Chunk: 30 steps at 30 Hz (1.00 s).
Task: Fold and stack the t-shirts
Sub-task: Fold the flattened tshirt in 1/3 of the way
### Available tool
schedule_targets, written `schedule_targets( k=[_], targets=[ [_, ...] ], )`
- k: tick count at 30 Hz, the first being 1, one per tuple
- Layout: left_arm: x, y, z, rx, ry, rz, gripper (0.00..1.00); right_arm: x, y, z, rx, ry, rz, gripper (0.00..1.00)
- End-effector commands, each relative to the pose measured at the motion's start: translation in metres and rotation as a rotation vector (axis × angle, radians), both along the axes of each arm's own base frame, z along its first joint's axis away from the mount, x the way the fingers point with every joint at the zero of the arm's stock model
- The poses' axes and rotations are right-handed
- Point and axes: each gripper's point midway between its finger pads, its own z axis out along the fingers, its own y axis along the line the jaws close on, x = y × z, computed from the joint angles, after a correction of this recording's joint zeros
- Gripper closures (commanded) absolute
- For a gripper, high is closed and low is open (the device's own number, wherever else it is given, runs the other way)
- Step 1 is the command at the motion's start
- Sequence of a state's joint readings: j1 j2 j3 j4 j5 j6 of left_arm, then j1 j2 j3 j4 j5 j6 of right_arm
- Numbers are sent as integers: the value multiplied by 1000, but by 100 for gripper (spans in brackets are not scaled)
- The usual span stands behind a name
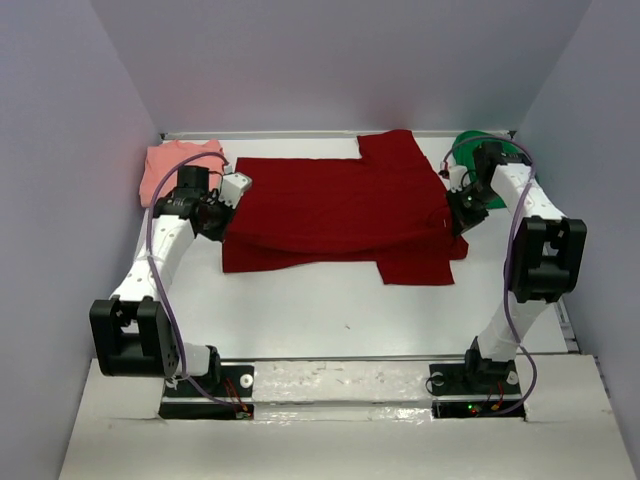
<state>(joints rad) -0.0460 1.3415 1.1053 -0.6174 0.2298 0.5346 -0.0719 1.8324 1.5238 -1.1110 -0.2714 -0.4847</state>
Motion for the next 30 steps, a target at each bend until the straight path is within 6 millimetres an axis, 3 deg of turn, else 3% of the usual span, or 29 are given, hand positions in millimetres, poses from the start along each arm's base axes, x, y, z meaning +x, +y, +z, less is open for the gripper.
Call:
schedule_targets(
  k=[1, 20, 29, 30],
  targets=[
    [11, 3, -7, 23, -11, 52, 100, 25, 1, 11, 13, -74, -15, 100],
    [39, 2, -31, 112, -14, 117, 100, 47, -1, -30, 15, 4, -25, 100],
    [47, 3, -35, 152, -24, 137, 100, 54, -2, -38, 12, 16, -30, 100],
    [48, 5, -35, 161, -29, 146, 100, 54, -2, -39, 12, 24, -30, 85]
  ],
)
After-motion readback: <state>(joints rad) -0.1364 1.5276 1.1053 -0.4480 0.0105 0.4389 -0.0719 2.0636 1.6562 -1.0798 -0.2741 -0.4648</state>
